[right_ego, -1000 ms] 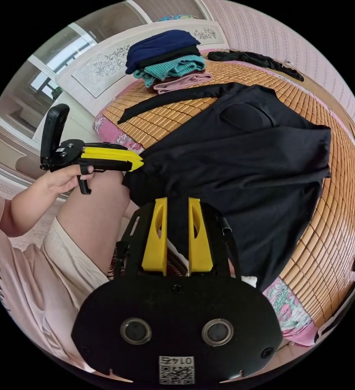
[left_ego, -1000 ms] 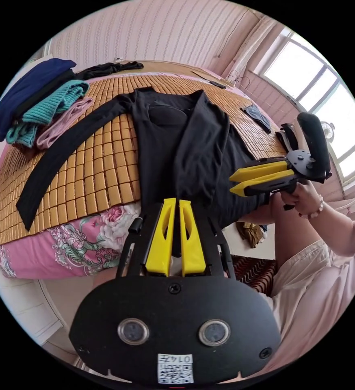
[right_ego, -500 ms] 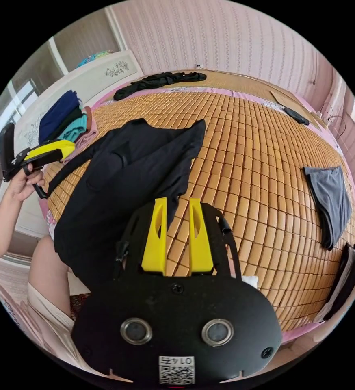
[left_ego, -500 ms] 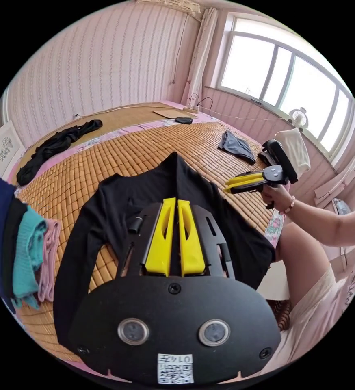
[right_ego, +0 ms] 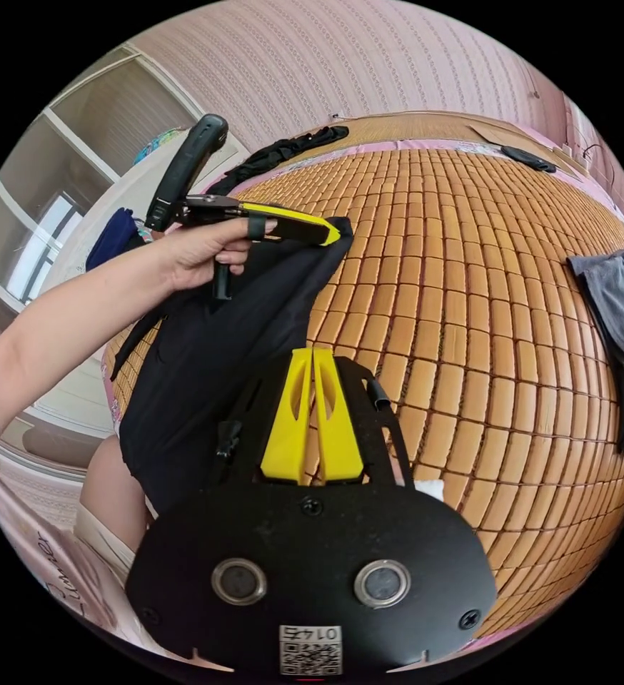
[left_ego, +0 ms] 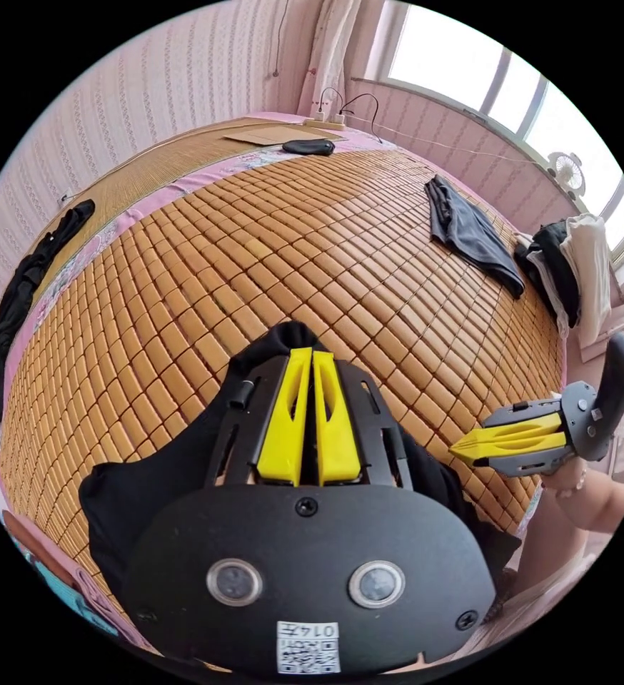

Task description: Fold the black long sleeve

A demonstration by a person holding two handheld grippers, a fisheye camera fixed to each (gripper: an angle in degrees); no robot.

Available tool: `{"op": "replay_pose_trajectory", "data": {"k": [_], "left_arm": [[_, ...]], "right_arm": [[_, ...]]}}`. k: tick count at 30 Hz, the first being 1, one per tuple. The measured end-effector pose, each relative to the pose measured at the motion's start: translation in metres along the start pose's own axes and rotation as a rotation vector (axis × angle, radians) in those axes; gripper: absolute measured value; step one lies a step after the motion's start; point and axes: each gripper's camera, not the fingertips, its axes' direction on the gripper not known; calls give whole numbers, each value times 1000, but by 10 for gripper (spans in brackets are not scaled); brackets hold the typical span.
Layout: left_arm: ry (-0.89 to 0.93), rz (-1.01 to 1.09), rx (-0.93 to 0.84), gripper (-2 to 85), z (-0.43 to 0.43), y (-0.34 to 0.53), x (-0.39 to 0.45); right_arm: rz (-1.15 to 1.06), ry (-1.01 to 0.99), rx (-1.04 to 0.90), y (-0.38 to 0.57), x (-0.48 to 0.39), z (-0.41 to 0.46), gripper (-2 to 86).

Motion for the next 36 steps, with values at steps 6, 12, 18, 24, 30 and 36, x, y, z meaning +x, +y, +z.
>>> {"op": "replay_pose_trajectory", "data": {"k": [6, 12, 18, 24, 30, 36], "left_arm": [[7, -2, 3, -9, 0, -5, -5], [-15, -8, 28, -7, -7, -1, -12], [5, -50, 23, 53, -10, 9, -15], [-132, -22, 120, 64, -90, 32, -35], [-143, -4, 394, 60, -209, 162, -42], [-322, -289, 330, 57, -278, 398, -32]], "right_arm": [[36, -215, 36, -5, 30, 10, 60], [43, -159, 40, -6, 38, 13, 9], [69, -125, -19, -8, 47, 44, 5], [100, -91, -27, -9, 41, 69, 8], [180, 28, 12, 19, 34, 68, 10], [51, 29, -67, 47, -42, 93, 16]]}}
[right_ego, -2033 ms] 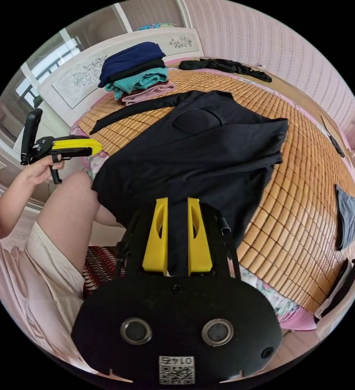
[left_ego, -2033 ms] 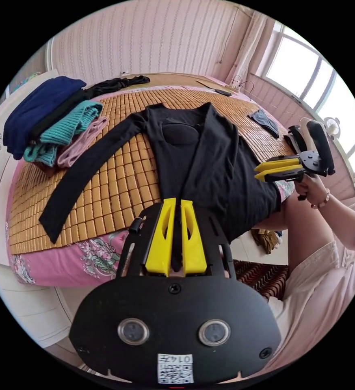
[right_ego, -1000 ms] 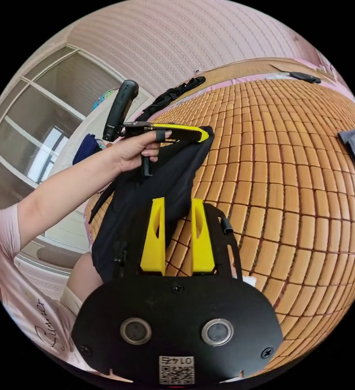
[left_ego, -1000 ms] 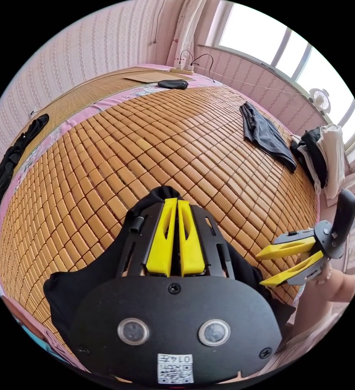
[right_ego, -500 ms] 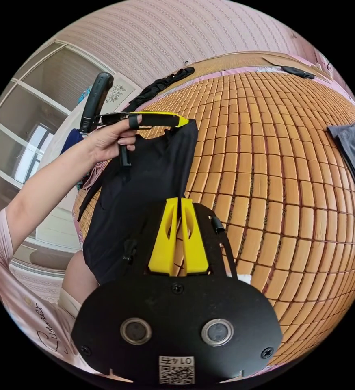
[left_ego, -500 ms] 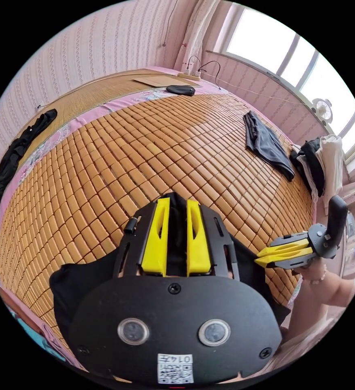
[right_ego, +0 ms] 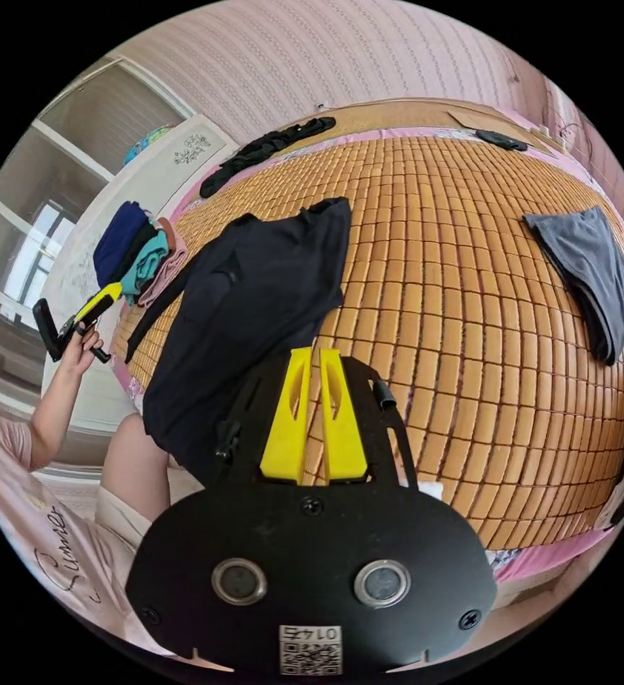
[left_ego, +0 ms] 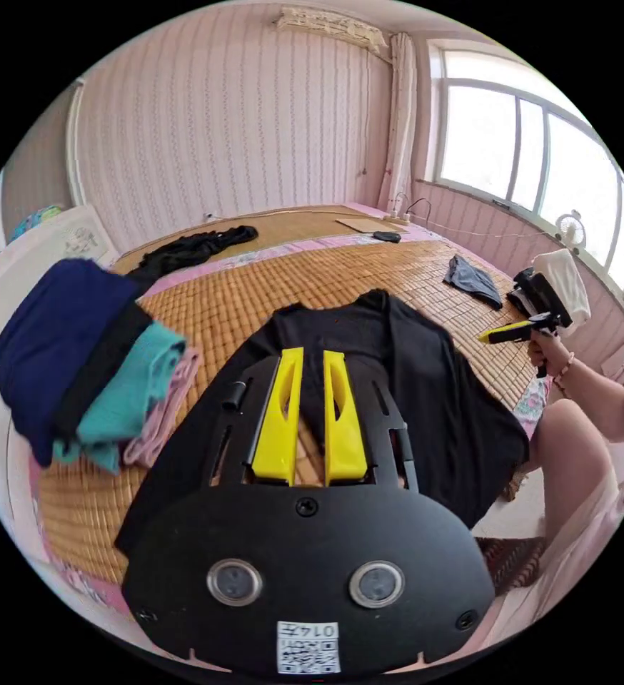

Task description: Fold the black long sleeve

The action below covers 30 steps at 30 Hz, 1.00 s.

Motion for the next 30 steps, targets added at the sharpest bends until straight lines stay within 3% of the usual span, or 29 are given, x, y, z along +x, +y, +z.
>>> {"op": "replay_pose_trajectory", "data": {"k": [5, 12, 15, 18, 23, 30], "left_arm": [[-243, -353, -118, 53, -74, 142, -66], [-350, -804, 155, 59, -109, 235, -125], [-319, -854, 128, 65, -109, 244, -149], [-412, -854, 142, 66, -111, 260, -161], [-353, -917, 164, 65, -107, 277, -189], [-230, -970, 161, 72, -89, 288, -215]], "right_arm": [[-230, -25, -138, 0, -133, 75, 33], [-560, -114, -275, -15, -339, 174, 44], [-707, -125, -369, -22, -430, 230, 45], [-813, -139, -410, -23, -518, 286, 49], [-936, 1, -438, -11, -652, 383, 106], [-1077, 181, -448, 6, -739, 473, 109]]}}
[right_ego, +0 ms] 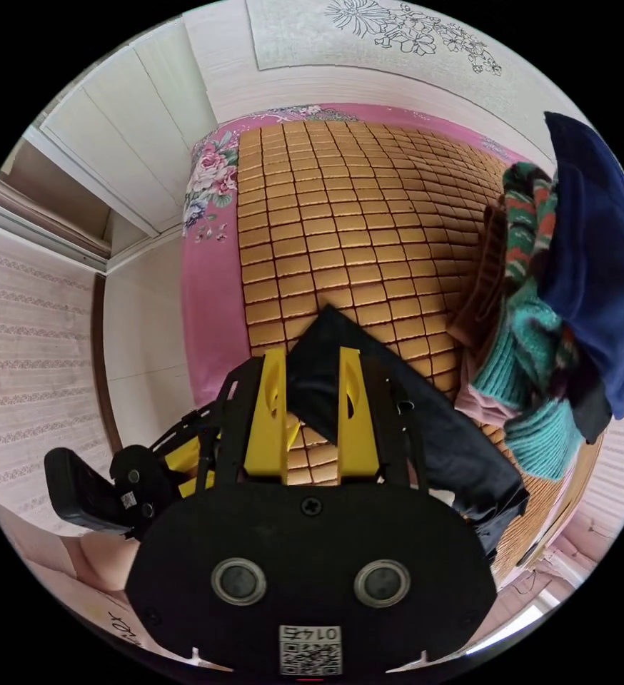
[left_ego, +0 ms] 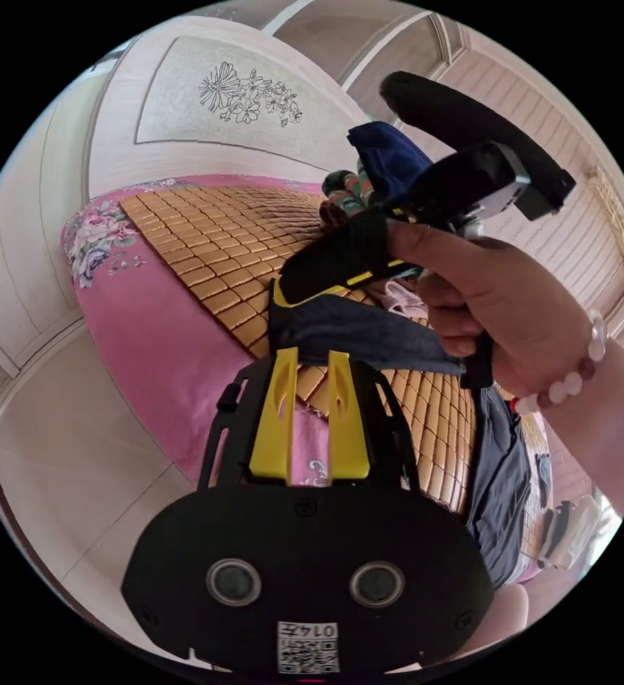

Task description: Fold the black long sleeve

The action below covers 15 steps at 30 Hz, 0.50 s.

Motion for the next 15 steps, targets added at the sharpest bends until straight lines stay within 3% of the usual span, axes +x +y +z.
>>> {"op": "replay_pose_trajectory", "data": {"k": [4, 7, 13, 15], "left_arm": [[5, -39, 39, 61, -8, -6, -11], [-99, 4, 141, 59, -23, -7, -9], [-38, -110, 41, 60, -11, -13, -36], [-104, -91, 38, 43, -11, -13, -34]], "right_arm": [[0, 37, -6, -33, -16, 22, 109], [-14, 44, -42, -47, -25, 39, 97], [-12, -32, -38, -58, -28, 43, 15], [-23, 1, -40, -59, -32, 43, 1]]}}
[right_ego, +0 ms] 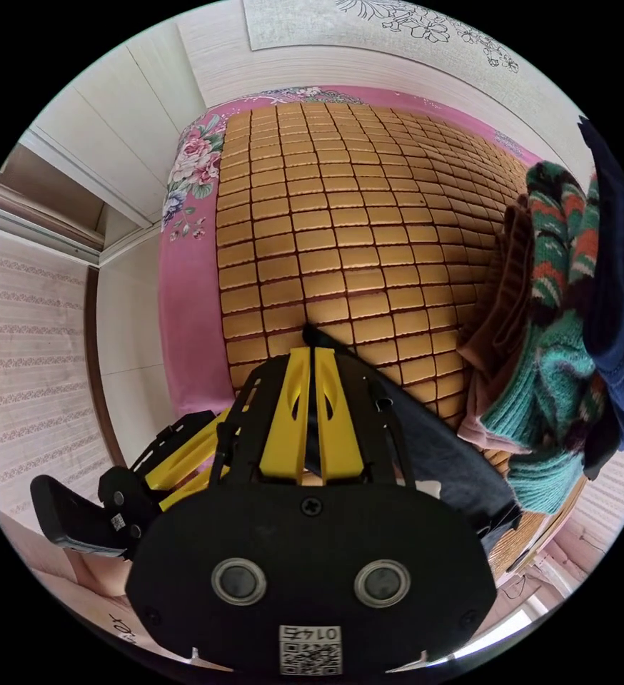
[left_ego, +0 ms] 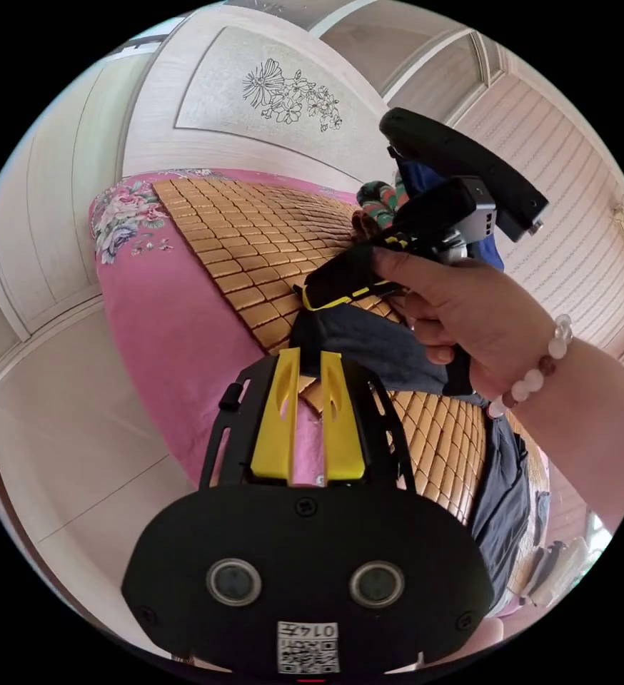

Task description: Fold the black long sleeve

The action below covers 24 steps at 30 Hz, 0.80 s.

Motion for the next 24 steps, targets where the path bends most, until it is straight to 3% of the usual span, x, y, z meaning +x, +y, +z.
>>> {"op": "replay_pose_trajectory", "data": {"k": [4, 10, 17, 24], "left_arm": [[-37, 39, 5, 1, -3, 1, -1], [119, -73, 20, -9, -18, 2, -27], [352, 150, 196, -10, -59, 14, -5], [752, 402, 129, -10, -97, 48, 72]], "right_arm": [[-30, 23, 10, 0, -9, -6, -8], [30, -15, 117, 31, 1, -48, -9], [154, -38, 309, 143, 45, -148, -9], [341, -44, 356, 299, 91, -210, -8]]}}
